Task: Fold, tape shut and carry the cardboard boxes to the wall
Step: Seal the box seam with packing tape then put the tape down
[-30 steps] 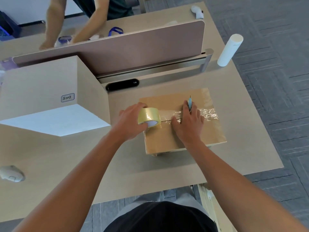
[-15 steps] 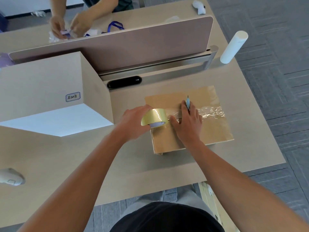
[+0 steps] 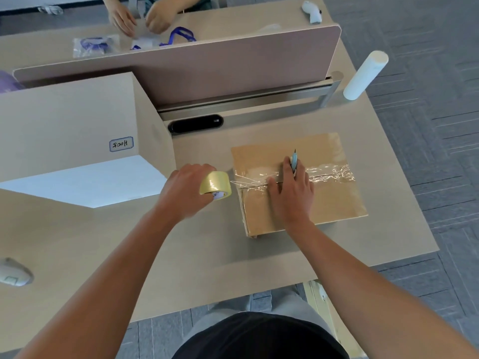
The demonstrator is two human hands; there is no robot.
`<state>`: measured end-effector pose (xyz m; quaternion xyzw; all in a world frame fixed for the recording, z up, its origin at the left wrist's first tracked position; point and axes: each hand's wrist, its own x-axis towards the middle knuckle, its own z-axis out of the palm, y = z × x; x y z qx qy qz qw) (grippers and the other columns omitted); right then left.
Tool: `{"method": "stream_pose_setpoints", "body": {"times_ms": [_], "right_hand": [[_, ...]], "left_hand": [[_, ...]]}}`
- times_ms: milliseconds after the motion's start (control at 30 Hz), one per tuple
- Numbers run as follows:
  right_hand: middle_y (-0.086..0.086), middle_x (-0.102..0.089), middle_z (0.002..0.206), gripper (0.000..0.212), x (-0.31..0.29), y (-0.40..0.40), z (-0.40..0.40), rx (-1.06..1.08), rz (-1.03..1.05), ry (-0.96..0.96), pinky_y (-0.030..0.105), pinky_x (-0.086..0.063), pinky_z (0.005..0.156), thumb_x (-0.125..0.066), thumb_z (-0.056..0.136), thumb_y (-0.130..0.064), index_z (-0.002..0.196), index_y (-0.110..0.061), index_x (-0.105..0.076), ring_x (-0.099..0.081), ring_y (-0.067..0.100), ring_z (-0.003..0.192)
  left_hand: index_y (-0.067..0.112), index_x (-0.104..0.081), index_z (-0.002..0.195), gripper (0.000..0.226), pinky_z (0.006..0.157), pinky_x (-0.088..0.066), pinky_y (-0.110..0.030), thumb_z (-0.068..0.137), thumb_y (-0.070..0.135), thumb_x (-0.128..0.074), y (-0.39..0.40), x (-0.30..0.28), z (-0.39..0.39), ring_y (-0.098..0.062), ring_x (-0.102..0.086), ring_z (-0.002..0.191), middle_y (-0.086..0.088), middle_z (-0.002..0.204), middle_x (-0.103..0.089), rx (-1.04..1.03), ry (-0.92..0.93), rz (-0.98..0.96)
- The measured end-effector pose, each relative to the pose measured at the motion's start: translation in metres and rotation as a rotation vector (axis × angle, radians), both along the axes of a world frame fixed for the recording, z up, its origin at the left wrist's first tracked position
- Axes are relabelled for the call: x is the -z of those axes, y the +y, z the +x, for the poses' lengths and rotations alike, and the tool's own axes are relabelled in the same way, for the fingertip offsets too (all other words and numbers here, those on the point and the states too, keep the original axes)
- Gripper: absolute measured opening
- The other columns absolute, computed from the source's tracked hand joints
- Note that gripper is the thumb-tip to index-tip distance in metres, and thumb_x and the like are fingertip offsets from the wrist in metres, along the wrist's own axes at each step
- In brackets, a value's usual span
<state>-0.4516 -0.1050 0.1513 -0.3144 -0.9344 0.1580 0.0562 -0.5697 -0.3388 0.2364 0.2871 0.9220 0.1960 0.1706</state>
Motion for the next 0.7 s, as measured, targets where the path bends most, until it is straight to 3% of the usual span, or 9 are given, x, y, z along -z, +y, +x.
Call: {"method": "stream_pose_setpoints", "body": {"times_ms": [200, 300, 433, 700], "right_hand": [[0.018, -0.051, 0.150, 0.056, 0.005, -0.036, -0.006, -0.007, 0.059, 0.054, 0.045, -0.049, 0.090, -0.062, 0.098, -0.032, 0.150, -0.012, -0.053, -0.061, 0.036, 0.111], [0.016, -0.043, 0.158, 0.065, 0.004, -0.035, -0.002, -0.033, 0.025, 0.023, 0.047, -0.045, 0.101, -0.058, 0.100, -0.044, 0.155, -0.013, -0.046, -0.056, 0.036, 0.123], [0.011, -0.030, 0.167, 0.076, 0.003, -0.029, 0.003, -0.090, -0.022, 0.000, 0.048, -0.037, 0.114, -0.053, 0.100, -0.057, 0.161, -0.016, -0.035, -0.045, 0.035, 0.140], [0.012, -0.032, 0.165, 0.081, 0.002, -0.029, 0.004, -0.085, -0.036, -0.022, 0.048, -0.037, 0.114, -0.055, 0.099, -0.063, 0.161, -0.016, -0.035, -0.042, 0.034, 0.143]], "left_hand": [[0.027, -0.058, 0.130, 0.051, 0.097, -0.038, -0.042, 0.088, 0.050, -0.073, -0.012, 0.010, -0.003, -0.024, -0.057, 0.113, 0.003, 0.119, -0.066, 0.046, 0.023, -0.042], [0.026, -0.058, 0.130, 0.050, 0.097, -0.038, -0.041, 0.088, 0.049, -0.073, -0.016, 0.012, -0.001, -0.024, -0.058, 0.112, 0.003, 0.118, -0.067, 0.053, 0.014, -0.042], [0.026, -0.057, 0.132, 0.052, 0.087, -0.042, -0.037, 0.088, 0.047, -0.075, -0.019, 0.014, 0.003, -0.023, -0.056, 0.111, 0.004, 0.117, -0.064, 0.023, -0.054, -0.010], [0.029, -0.054, 0.134, 0.051, 0.088, -0.050, -0.043, 0.090, 0.049, -0.071, -0.022, 0.022, 0.013, -0.021, -0.053, 0.113, 0.005, 0.117, -0.062, 0.000, -0.093, -0.021]]}}
